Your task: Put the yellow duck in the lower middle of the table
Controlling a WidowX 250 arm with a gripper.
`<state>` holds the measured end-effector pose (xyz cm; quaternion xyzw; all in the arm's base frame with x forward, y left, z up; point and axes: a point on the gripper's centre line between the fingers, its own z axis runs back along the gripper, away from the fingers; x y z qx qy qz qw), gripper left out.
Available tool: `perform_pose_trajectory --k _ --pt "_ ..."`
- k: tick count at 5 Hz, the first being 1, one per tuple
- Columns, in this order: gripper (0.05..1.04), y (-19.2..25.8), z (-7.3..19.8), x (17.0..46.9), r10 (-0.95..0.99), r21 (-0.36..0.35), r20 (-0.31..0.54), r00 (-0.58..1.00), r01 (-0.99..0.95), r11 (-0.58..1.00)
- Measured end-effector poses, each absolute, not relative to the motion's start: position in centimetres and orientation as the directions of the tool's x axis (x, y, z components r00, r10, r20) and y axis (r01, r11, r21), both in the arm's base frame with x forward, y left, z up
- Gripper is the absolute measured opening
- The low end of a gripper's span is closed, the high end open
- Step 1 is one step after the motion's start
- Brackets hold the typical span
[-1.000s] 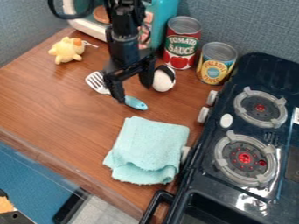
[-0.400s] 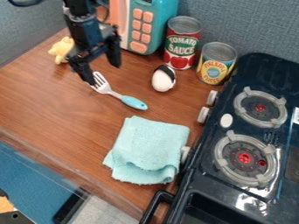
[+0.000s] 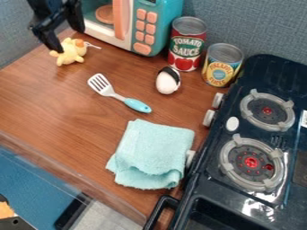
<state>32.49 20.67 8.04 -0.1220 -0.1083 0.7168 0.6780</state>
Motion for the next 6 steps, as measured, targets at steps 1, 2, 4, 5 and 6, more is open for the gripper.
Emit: perform_pose_trajectory --k 1,2,4,5,6 --pt "1.000 22.6 6.9 33.5 0.957 -0.305 -0.069 -0.281 -0.907 -0.288" --pt "1.000 23.2 6.7 34.6 0.858 -0.291 -0.083 -0.506 -0.811 -0.507" --pt "1.000 23.4 5.1 34.9 0.545 -0.219 -0.111 -0.831 -0.514 -0.829" --pt "1.000 23.5 3.8 35.1 0.462 -0.171 -0.113 -0.880 -0.440 -0.881" --pt "0.945 23.5 2.3 35.6 0.445 -0.131 -0.114 -0.888 -0.431 -0.893"
